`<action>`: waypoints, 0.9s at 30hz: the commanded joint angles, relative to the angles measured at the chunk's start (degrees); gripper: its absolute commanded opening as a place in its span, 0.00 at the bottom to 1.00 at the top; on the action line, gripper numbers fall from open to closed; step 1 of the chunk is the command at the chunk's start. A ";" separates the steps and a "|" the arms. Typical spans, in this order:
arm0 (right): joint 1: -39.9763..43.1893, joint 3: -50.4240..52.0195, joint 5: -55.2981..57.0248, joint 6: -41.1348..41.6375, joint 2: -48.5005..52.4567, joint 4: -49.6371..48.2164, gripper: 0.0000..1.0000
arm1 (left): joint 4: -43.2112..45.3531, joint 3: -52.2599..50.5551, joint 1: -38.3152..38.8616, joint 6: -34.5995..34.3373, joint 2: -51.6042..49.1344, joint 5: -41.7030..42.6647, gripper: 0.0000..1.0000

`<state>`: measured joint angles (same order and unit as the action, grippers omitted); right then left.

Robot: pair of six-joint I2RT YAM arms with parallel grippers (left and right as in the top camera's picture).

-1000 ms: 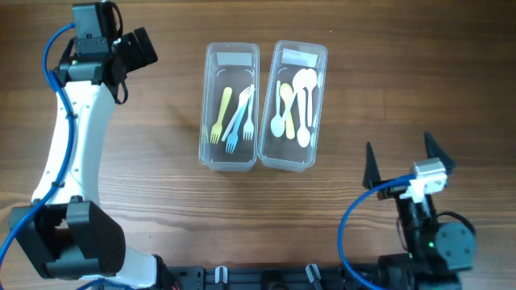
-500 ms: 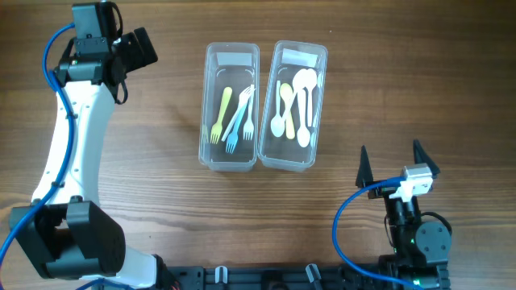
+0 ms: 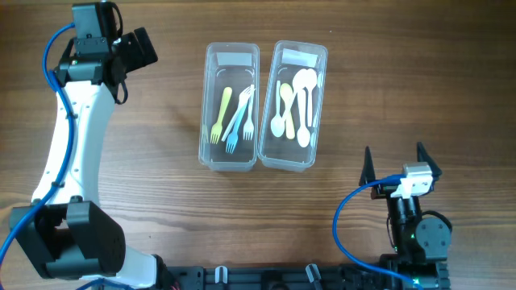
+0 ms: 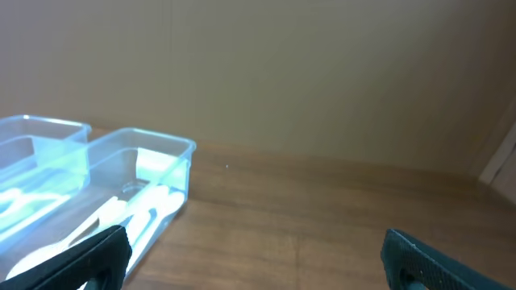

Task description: Pack container

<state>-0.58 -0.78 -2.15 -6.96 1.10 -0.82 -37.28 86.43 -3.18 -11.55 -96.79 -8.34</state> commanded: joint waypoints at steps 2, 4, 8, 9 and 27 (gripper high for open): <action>0.24 0.46 -0.92 -0.55 -0.37 0.70 1.00 | 0.17 0.81 -0.20 -0.92 0.79 -0.31 1.00; 0.24 0.46 -0.90 -0.52 -0.07 0.70 1.00 | 0.17 0.81 -0.20 -0.92 0.79 -0.31 1.00; 0.24 0.46 -0.92 -0.55 0.04 0.70 0.99 | 0.17 0.81 -0.20 -0.94 0.79 -0.31 1.00; 0.24 0.46 -0.92 -0.55 0.04 0.70 1.00 | 0.17 0.81 -0.20 -0.92 0.79 -0.31 1.00; 0.24 0.46 -0.92 -0.55 0.09 0.70 1.00 | 0.17 0.81 -0.20 -0.92 0.79 -0.31 1.00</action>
<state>-0.58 -0.49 -2.15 -7.01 1.10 -0.01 -37.28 86.43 -3.18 -11.53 -96.79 -8.34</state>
